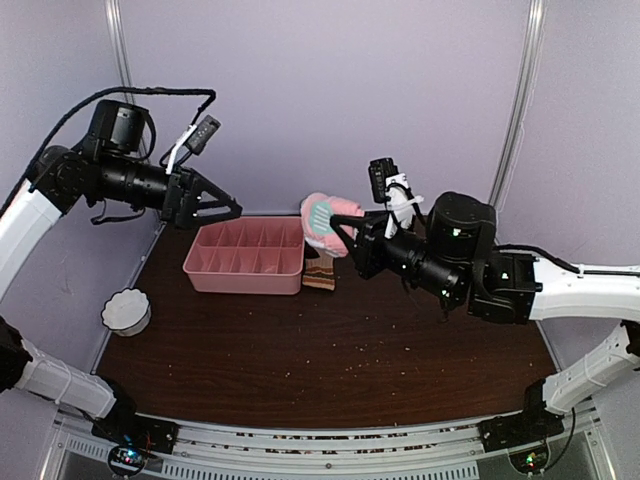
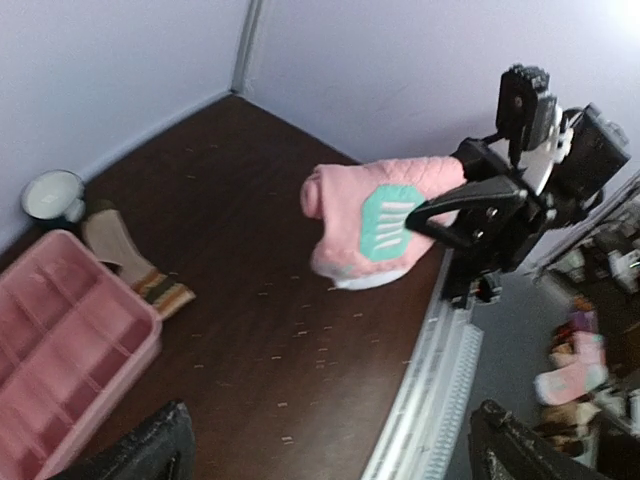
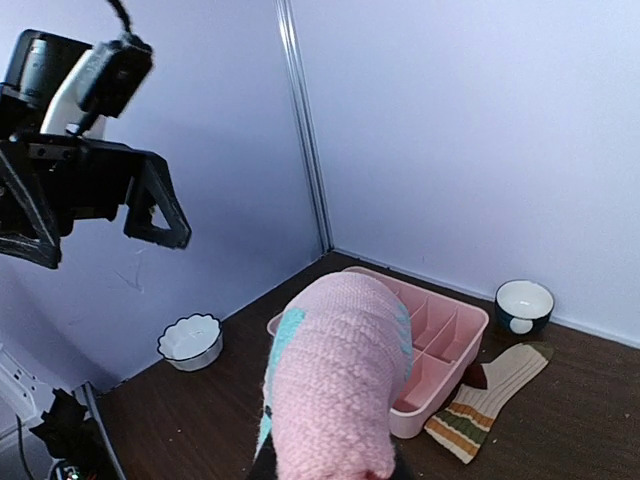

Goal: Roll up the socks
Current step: Adjust the sock.

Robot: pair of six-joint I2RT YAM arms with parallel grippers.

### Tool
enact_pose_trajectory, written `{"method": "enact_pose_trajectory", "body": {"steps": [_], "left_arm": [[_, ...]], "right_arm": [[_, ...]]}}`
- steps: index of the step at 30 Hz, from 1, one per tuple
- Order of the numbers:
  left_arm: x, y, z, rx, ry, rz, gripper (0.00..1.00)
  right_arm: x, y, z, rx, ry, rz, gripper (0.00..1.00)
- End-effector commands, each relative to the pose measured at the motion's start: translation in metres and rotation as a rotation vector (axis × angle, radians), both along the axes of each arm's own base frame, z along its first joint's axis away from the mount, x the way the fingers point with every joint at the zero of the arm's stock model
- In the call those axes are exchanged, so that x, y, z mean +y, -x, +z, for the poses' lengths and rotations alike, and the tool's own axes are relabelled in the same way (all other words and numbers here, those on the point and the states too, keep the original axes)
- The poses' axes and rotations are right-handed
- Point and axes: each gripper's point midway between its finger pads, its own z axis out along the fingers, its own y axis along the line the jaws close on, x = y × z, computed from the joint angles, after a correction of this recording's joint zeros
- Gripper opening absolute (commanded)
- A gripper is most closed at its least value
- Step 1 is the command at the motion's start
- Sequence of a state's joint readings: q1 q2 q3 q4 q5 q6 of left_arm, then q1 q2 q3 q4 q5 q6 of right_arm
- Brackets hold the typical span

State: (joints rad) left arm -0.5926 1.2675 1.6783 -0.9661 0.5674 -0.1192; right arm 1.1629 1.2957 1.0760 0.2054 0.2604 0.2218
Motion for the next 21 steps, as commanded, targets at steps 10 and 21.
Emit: {"method": "enact_pose_trajectory", "body": {"steps": [10,21], "left_arm": [[-0.036,0.021,0.005,0.664,0.38,-0.284,0.98],[-0.028,0.03,-0.002,0.8,0.446,-0.281,0.98]], "right_arm": [[0.055,0.032,0.042,-0.319,0.28,-0.095,0.0],[0.095,0.044,0.041,-0.438,0.416,-0.15,0.0]]}}
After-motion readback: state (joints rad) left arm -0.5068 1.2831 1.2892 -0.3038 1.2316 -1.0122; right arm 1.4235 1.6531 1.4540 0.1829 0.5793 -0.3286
